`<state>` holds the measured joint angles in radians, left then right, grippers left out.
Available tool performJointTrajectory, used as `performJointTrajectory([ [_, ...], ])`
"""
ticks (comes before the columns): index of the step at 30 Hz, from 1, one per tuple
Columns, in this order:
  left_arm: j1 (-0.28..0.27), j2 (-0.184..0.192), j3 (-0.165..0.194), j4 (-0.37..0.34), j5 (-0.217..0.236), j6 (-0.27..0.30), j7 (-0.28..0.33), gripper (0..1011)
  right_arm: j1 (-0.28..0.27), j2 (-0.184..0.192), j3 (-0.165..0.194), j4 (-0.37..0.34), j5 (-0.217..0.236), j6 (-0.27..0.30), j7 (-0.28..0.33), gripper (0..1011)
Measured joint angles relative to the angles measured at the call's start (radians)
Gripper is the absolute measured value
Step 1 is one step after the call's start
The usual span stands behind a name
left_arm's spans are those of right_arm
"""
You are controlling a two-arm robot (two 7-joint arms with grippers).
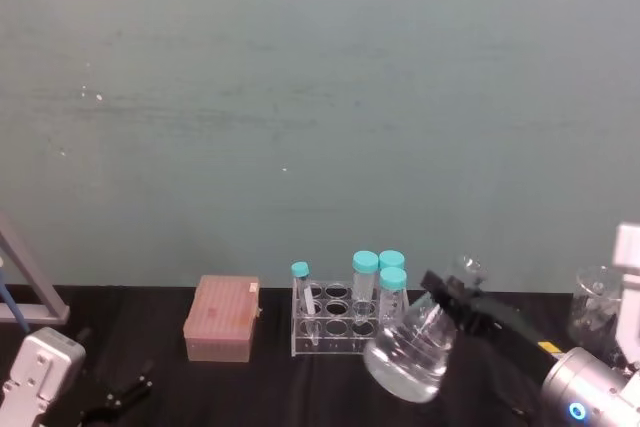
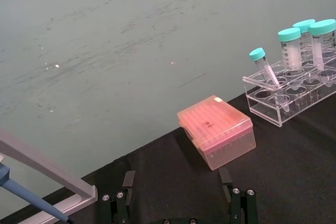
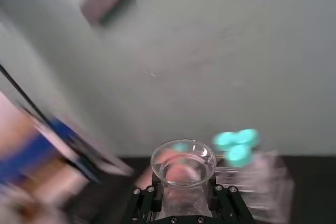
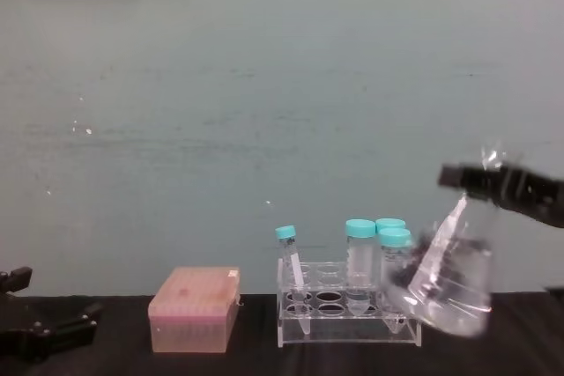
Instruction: Pick up the beaker with the right gripper, shake it three times, and then put it down.
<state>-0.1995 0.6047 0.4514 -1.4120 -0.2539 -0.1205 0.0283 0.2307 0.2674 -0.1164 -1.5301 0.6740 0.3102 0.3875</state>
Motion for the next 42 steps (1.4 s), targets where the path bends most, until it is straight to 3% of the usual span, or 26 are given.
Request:
performJointTrajectory([
  [1,0.0,0.0,0.0,0.0,0.0,0.0,0.0,1000,-0.003,-0.022,0.02,-0.002,0.048,0.027,0.004,460],
  [2,0.0,0.0,0.0,0.0,0.0,0.0,0.0,1000,-0.008,-0.054,0.05,-0.005,0.127,0.075,0.004,460],
  [4,0.0,0.0,0.0,0.0,0.0,0.0,0.0,1000,-0.014,-0.101,0.095,-0.006,0.225,0.138,-0.018,461],
  [10,0.0,0.0,0.0,0.0,0.0,0.0,0.0,1000,-0.021,-0.186,0.182,-0.002,0.4,0.252,-0.126,461],
  [14,0.0,0.0,0.0,0.0,0.0,0.0,0.0,1000,-0.023,-0.198,0.194,-0.001,0.432,0.266,-0.16,460],
  [18,0.0,0.0,0.0,0.0,0.0,0.0,0.0,1000,-0.024,-0.181,0.18,-0.001,0.414,0.25,-0.161,460],
  [20,0.0,0.0,0.0,0.0,0.0,0.0,0.0,1000,-0.023,-0.147,0.151,0.001,0.356,0.207,-0.143,460],
  [22,0.0,0.0,0.0,0.0,0.0,0.0,0.0,1000,-0.016,-0.096,0.11,0.005,0.269,0.145,-0.111,460],
  [23,0.0,0.0,0.0,0.0,0.0,0.0,0.0,1000,-0.008,-0.052,0.073,0.009,0.192,0.091,-0.086,460],
  [26,0.0,0.0,0.0,0.0,0.0,0.0,0.0,1000,0.008,0.026,0.006,0.017,0.051,-0.003,-0.053,460],
  [27,0.0,0.0,0.0,0.0,0.0,0.0,0.0,1000,0.019,0.074,-0.036,0.021,-0.049,-0.068,-0.042,460],
  [28,0.0,0.0,0.0,0.0,0.0,0.0,0.0,1000,0.027,0.102,-0.062,0.024,-0.105,-0.103,-0.04,460],
  [29,0.0,0.0,0.0,0.0,0.0,0.0,0.0,1000,0.043,0.154,-0.111,0.031,-0.22,-0.171,-0.041,461],
  [31,0.0,0.0,0.0,0.0,0.0,0.0,0.0,1000,0.059,0.199,-0.154,0.038,-0.332,-0.229,-0.049,460],
  [32,0.0,0.0,0.0,0.0,0.0,0.0,0.0,1000,0.074,0.235,-0.189,0.045,-0.436,-0.276,-0.063,460],
  [35,0.0,0.0,0.0,0.0,0.0,0.0,0.0,1000,0.096,0.285,-0.241,0.054,-0.589,-0.333,-0.093,461],
  [36,0.0,0.0,0.0,0.0,0.0,0.0,0.0,1000,0.109,0.311,-0.268,0.06,-0.681,-0.359,-0.113,460],
  [42,0.0,0.0,0.0,0.0,0.0,0.0,0.0,1000,0.138,0.364,-0.329,0.074,-0.908,-0.407,-0.174,460],
])
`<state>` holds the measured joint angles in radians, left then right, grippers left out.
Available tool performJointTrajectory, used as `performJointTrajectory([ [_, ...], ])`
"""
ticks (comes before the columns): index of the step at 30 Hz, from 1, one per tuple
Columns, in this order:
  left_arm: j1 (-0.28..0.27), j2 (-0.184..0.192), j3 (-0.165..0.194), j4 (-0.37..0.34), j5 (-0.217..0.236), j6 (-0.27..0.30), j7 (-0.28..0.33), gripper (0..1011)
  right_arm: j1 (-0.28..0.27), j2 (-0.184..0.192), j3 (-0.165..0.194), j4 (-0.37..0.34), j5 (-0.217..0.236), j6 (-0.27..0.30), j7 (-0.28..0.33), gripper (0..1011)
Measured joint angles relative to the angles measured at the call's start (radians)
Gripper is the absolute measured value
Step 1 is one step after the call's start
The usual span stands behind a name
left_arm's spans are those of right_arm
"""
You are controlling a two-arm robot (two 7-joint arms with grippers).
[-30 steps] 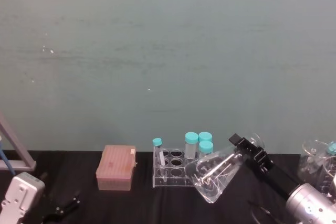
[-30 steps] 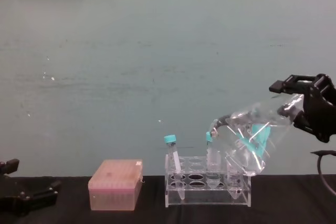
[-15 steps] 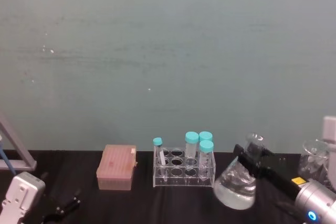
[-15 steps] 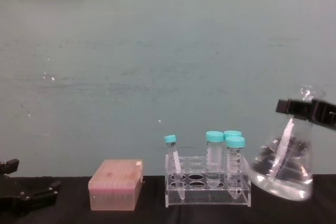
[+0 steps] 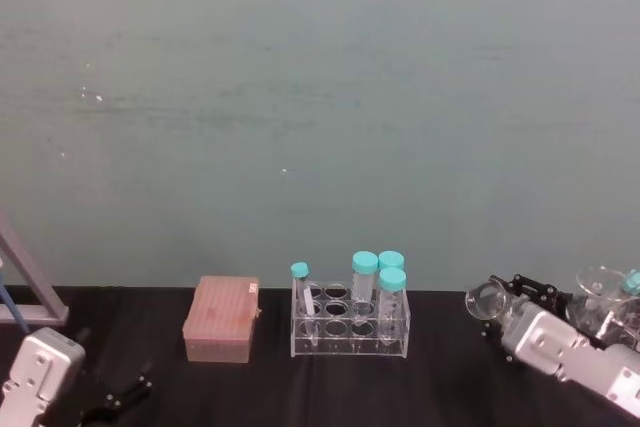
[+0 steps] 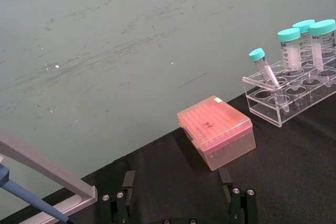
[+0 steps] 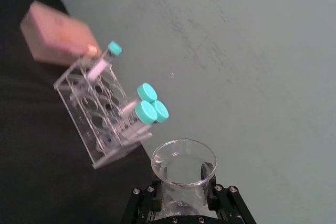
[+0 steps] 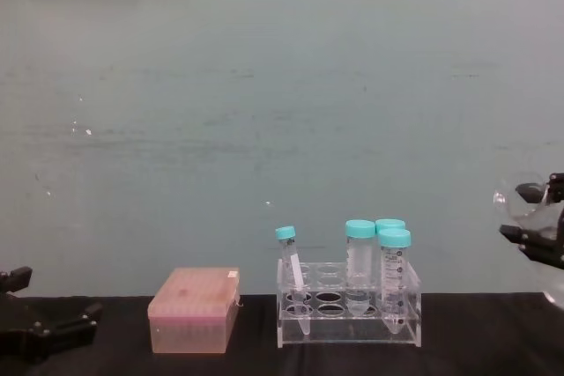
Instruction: Pick up the beaker with the right gripper, shake it three times, and then put it down.
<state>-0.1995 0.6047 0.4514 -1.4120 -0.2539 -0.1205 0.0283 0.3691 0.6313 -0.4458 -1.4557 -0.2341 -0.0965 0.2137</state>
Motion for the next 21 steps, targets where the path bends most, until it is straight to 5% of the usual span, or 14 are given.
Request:
performJointTrajectory([
  [1,0.0,0.0,0.0,0.0,0.0,0.0,0.0,1000,0.0,0.0,0.0,0.0,0.0,0.0,0.0,460],
  [4,0.0,0.0,0.0,0.0,0.0,0.0,0.0,1000,0.006,0.012,-0.02,0.006,-0.092,-0.023,-0.038,460],
  [9,0.0,0.0,0.0,0.0,0.0,0.0,0.0,1000,0.001,0.001,-0.009,0.007,-0.1,-0.036,-0.051,460],
  [13,0.0,0.0,0.0,0.0,0.0,0.0,0.0,1000,-0.018,-0.033,0.033,0.002,-0.002,-0.038,-0.022,460],
  [17,0.0,0.0,0.0,0.0,0.0,0.0,0.0,1000,-0.047,-0.101,0.108,-0.011,0.189,0.004,0.045,460],
  [18,0.0,0.0,0.0,0.0,0.0,0.0,0.0,1000,-0.063,-0.145,0.155,-0.019,0.303,0.053,0.082,460],
  [19,0.0,0.0,0.0,0.0,0.0,0.0,0.0,1000,-0.063,-0.145,0.155,-0.019,0.303,0.053,0.082,460],
  [21,0.0,0.0,0.0,0.0,0.0,0.0,0.0,1000,-0.076,-0.19,0.201,-0.025,0.411,0.113,0.11,460],
])
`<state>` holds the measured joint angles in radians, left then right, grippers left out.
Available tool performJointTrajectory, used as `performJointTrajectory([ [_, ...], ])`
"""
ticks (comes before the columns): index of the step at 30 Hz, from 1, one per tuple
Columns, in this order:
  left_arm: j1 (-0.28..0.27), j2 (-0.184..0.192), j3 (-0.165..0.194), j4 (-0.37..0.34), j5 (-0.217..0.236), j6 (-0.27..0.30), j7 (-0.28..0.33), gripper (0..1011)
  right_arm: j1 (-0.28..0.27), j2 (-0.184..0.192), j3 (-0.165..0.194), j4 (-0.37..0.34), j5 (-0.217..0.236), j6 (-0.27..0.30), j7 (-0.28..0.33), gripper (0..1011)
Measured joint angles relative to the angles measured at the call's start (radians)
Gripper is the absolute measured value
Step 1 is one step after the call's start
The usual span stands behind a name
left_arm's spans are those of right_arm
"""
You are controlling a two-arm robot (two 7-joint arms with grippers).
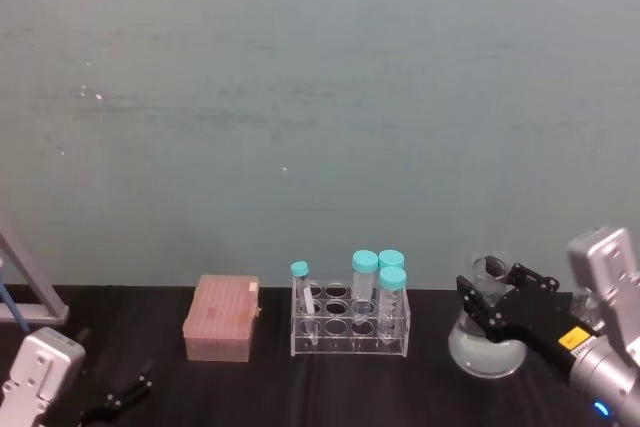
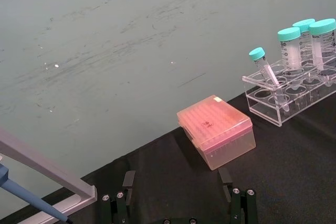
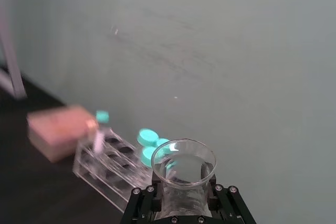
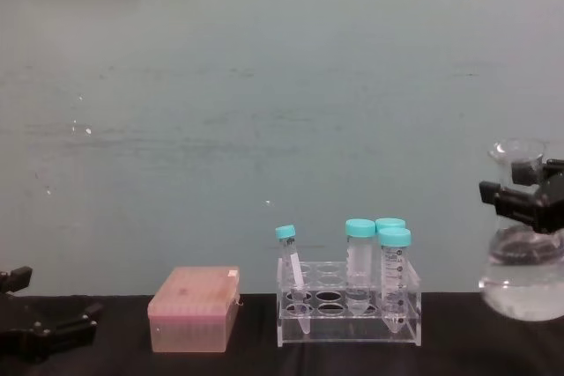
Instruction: Pick up the beaker with the right gripper, shake it three times, and then put it down.
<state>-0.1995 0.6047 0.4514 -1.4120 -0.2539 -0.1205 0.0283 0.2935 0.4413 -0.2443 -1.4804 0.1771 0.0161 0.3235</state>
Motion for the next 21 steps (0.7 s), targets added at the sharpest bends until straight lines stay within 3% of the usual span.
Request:
performJointTrajectory([
  [2,0.0,0.0,0.0,0.0,0.0,0.0,0.0,1000,-0.008,-0.037,0.037,-0.004,0.086,0.062,0.016,460],
  [5,0.0,0.0,0.0,0.0,0.0,0.0,0.0,1000,-0.014,-0.068,0.068,-0.009,0.169,0.13,0.018,460],
  [9,0.0,0.0,0.0,0.0,0.0,0.0,0.0,1000,-0.017,-0.087,0.083,-0.011,0.232,0.179,0.015,461],
  [15,0.0,0.0,0.0,0.0,0.0,0.0,0.0,1000,-0.017,-0.086,0.078,-0.013,0.255,0.194,0.007,461],
  [21,0.0,0.0,0.0,0.0,0.0,0.0,0.0,1000,-0.013,-0.062,0.048,-0.017,0.235,0.175,-0.007,460],
])
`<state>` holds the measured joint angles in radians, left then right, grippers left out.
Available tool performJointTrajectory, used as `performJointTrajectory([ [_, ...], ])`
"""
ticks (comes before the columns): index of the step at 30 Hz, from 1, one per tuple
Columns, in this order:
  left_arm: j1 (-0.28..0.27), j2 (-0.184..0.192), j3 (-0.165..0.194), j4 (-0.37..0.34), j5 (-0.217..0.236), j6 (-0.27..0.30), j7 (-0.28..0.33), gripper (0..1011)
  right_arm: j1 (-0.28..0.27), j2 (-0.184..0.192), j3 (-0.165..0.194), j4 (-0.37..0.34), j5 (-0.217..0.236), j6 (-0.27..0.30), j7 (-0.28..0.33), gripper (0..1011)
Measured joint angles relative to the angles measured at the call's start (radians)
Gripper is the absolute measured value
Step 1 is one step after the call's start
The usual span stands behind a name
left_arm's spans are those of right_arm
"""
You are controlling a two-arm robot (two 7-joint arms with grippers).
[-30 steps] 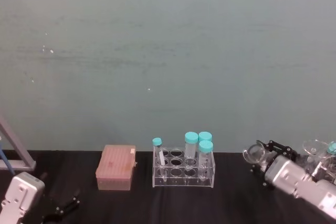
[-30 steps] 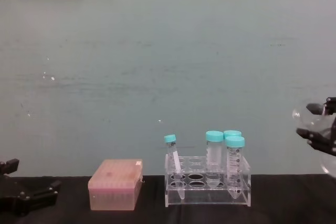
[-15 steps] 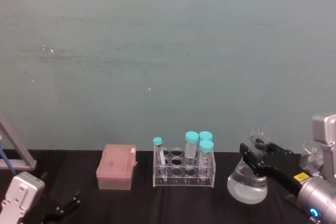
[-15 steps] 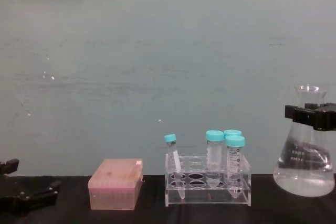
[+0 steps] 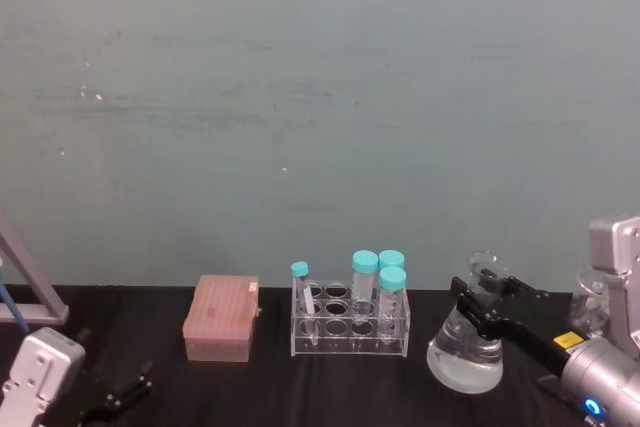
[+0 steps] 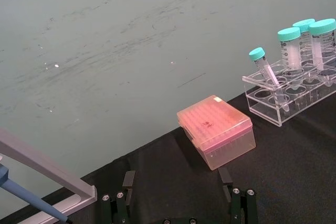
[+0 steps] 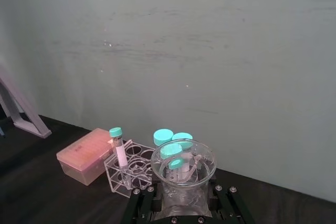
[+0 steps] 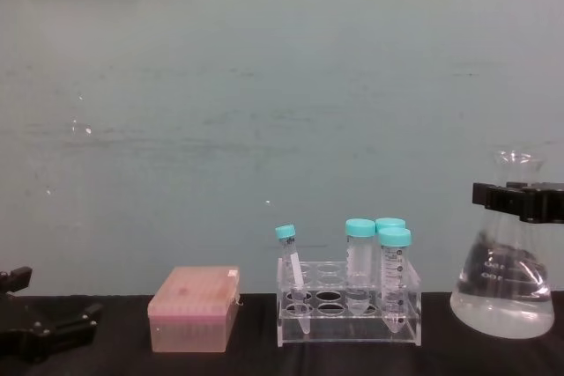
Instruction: Pick up the beaker with the right gripper, shake it three times, and then put it down.
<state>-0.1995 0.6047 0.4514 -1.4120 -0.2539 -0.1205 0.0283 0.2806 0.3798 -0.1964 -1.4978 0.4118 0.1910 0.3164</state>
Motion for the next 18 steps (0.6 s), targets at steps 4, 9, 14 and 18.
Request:
performJointTrajectory([
  [4,0.0,0.0,0.0,0.0,0.0,0.0,0.0,1000,0.002,0.008,-0.012,-0.001,-0.013,-0.012,-0.003,460],
  [9,0.0,0.0,0.0,0.0,0.0,0.0,0.0,1000,0.004,0.013,-0.02,-0.001,-0.018,-0.016,-0.005,460],
  [14,0.0,0.0,0.0,0.0,0.0,0.0,0.0,1000,0.006,0.013,-0.023,0.0,-0.018,-0.016,-0.006,460],
  [18,0.0,0.0,0.0,0.0,0.0,0.0,0.0,1000,0.006,0.013,-0.023,0.0,-0.017,-0.016,-0.006,460],
])
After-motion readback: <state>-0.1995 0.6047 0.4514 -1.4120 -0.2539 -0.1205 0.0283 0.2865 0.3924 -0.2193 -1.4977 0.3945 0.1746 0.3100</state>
